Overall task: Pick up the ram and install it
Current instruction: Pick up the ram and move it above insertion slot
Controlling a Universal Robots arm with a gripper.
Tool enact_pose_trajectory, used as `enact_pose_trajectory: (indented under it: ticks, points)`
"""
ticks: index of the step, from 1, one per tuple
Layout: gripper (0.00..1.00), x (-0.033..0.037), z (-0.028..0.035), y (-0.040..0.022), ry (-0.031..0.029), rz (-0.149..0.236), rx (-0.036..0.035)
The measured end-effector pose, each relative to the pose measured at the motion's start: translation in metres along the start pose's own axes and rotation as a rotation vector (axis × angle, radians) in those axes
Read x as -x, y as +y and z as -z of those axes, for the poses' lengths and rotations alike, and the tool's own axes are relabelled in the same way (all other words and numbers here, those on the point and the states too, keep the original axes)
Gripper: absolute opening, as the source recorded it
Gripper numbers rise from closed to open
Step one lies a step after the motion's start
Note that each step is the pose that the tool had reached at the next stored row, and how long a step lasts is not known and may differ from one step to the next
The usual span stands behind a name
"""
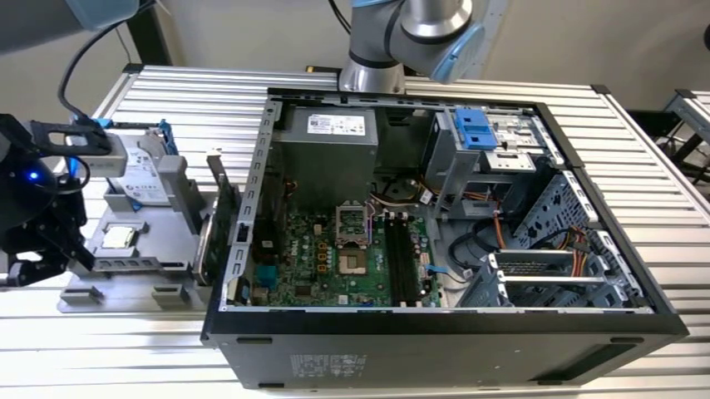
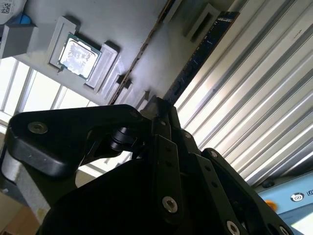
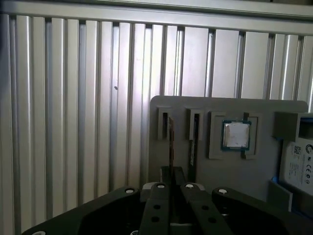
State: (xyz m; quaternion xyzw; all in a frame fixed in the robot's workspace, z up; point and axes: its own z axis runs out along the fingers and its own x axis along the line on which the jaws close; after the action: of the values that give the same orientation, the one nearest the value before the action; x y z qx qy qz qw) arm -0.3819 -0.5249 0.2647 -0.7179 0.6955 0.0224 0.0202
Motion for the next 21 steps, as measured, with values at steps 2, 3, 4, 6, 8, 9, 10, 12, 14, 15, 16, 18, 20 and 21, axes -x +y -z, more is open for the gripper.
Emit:
enact_pose_trajectory:
  ticks: [2,3,4,6,8,9,10,12,14,15,16,18,20,21]
  points:
    - [0.00,0.0001,0.0016,0.0000,0.0000,0.000,0.0000]
    - [0.00,0.0001,0.0024,0.0000,-0.0001,0.000,-0.0001]
    - [0.00,0.0002,0.0031,0.0000,0.0000,0.000,-0.0001]
    - [0.00,0.0003,0.0045,0.0000,-0.0001,0.000,-0.0001]
    - [0.00,0.0004,0.0060,0.0000,-0.0001,0.000,-0.0001]
    - [0.00,0.0004,0.0066,0.0000,-0.0001,0.000,-0.0001]
    - [0.00,0.0004,0.0072,0.0000,-0.0001,0.000,-0.0002]
    - [0.00,0.0005,0.0085,0.0000,-0.0001,0.000,-0.0002]
    - [0.00,0.0006,0.0098,0.0000,0.0000,0.000,0.0000]
    - [0.00,0.0006,0.0104,0.0000,-0.0001,0.000,-0.0001]
    - [0.00,0.0007,0.0112,0.0000,0.0000,0.000,-0.0001]
    - [0.00,0.0008,0.0128,0.0000,-0.0001,0.000,-0.0001]
    - [0.00,0.0009,0.0145,0.0000,0.0000,0.000,-0.0001]
    - [0.00,0.0009,0.0153,0.0000,-0.0001,0.000,-0.0001]
